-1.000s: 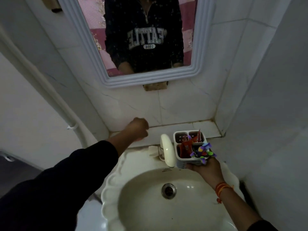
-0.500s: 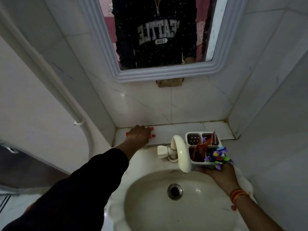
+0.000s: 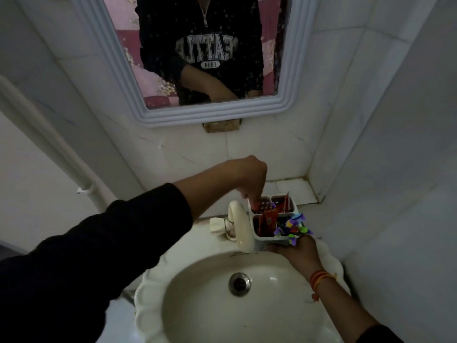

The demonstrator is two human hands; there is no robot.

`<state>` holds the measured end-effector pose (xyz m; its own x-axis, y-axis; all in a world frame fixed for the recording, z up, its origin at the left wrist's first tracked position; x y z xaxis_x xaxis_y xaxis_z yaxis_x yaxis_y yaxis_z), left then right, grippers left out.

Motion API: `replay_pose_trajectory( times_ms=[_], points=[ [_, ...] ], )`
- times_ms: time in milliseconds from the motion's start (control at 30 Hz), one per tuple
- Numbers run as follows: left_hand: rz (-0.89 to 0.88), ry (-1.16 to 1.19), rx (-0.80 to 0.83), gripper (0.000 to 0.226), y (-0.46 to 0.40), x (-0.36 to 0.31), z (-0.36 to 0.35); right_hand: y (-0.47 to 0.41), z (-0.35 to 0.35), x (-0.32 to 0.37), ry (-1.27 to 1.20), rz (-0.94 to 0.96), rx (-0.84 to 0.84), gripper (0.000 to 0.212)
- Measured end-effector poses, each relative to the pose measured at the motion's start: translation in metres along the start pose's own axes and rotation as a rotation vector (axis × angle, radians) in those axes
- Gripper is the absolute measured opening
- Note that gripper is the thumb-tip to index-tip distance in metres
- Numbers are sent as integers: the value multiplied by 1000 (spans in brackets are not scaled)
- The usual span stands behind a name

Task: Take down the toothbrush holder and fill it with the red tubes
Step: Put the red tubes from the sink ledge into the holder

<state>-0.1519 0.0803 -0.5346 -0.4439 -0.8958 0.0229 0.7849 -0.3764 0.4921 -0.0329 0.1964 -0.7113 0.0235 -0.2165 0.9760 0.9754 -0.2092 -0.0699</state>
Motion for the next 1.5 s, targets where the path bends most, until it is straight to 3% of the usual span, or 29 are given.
replay_pose_trajectory(
  times_ms=[100, 200, 267, 333, 467, 500, 567, 600, 633, 700, 733, 767, 867, 900, 1067, 1233, 1400, 1500],
  points=[
    [50, 119, 78, 23, -10, -9, -16, 0, 2, -2, 12, -9, -9, 68],
    [133, 594, 216, 25, -10, 14, -23, 0, 2, 1, 8, -23, -11, 62],
    [197, 746, 153, 25, -17, 48, -21, -2, 2, 0, 4, -6, -14, 59],
    [297, 647, 44, 24, -22, 88, -28, -1, 4, -4, 19, -9, -22, 57],
    [396, 202, -70, 37, -39, 153, -69, 3, -1, -8, -23, -79, 30, 40],
    [430, 158, -56, 40, -42, 166, -84, 4, -2, -5, -3, -76, 49, 44],
    [470, 115, -31, 43, -46, 184, -112, 3, 2, -4, -22, -70, 6, 70],
    [489, 121, -34, 45, -46, 191, -121, 3, 3, -6, -28, -80, -11, 74],
    [502, 122, -58, 45, -46, 196, -128, 4, 1, -2, -17, -92, -5, 66],
    [485, 89, -123, 44, -48, 202, -135, 4, -2, -4, 23, -103, 30, 35],
    [461, 80, -143, 46, -50, 204, -137, 5, 0, -5, 31, -104, 32, 30],
    [446, 79, -146, 49, -50, 204, -138, 5, 0, -7, 37, -110, 31, 34],
    [444, 149, -138, 52, -46, 199, -127, 5, 4, -13, -12, -101, -9, 81],
    [449, 203, -133, 49, -43, 195, -118, 3, 5, -16, -15, -96, -14, 88],
    [300, 512, -192, 48, -17, 148, -34, 4, 1, -2, 46, -87, -7, 61],
    [23, 420, -354, 28, 13, 67, 44, 2, 2, -4, 51, -85, -39, 63],
    [-57, 294, -255, 30, 3, 11, 15, 1, 4, -5, 60, -74, -39, 61],
    [-73, 371, -195, 31, -2, 4, 0, 0, 3, -1, 22, -45, -40, 64]
  ],
)
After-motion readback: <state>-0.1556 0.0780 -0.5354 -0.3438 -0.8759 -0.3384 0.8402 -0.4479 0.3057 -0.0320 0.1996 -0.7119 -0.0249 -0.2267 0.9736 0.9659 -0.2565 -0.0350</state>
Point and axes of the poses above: each hand's wrist, its own y-axis away from the middle knuckle, its own z-axis out of the back of the hand, x = y × z, the point moved 9 cm from there along -y, towards the middle knuckle, and after that the axes turned 14 degrees about z, right-handed, at the moved point
